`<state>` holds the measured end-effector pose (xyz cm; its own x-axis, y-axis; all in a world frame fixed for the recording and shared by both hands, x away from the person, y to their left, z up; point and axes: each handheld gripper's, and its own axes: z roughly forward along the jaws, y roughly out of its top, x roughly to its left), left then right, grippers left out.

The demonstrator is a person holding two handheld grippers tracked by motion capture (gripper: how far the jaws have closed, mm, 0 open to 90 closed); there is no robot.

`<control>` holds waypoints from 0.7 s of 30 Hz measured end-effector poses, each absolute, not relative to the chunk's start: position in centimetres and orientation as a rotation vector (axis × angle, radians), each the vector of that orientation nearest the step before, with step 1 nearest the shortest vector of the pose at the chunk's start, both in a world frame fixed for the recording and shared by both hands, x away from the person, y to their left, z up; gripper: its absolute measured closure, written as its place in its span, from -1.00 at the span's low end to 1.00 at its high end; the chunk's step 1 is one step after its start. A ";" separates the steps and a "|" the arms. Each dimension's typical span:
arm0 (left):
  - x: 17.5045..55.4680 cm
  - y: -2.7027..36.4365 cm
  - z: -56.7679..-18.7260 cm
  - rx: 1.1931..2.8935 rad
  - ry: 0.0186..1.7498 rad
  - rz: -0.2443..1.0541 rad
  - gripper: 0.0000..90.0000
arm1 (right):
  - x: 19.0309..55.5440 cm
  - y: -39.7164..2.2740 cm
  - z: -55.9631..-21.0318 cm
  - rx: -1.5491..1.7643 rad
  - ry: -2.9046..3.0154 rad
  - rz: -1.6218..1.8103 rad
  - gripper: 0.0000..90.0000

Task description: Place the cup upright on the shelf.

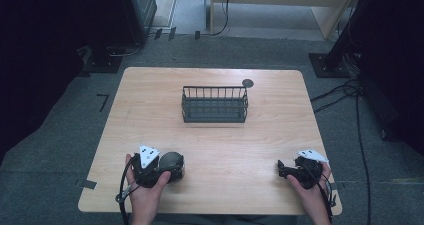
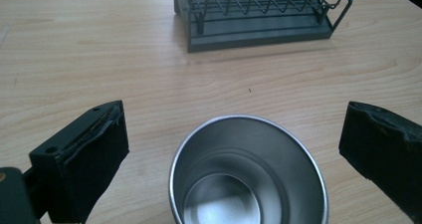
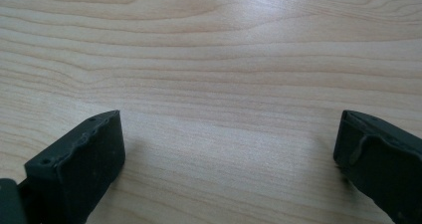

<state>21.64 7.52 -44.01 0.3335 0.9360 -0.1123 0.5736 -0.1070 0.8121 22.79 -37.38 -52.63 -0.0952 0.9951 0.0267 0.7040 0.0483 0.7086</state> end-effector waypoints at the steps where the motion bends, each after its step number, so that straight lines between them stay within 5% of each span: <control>1: 21.5 7.4 -44.2 1.793 1.347 0.566 -1.00 | 22.8 -37.4 -52.6 1.703 1.852 0.796 -1.00; 21: 20.6 6.0 -47.5 1.858 1.415 0.530 -1.00 | 22.8 -37.4 -52.6 1.702 1.852 0.796 -1.00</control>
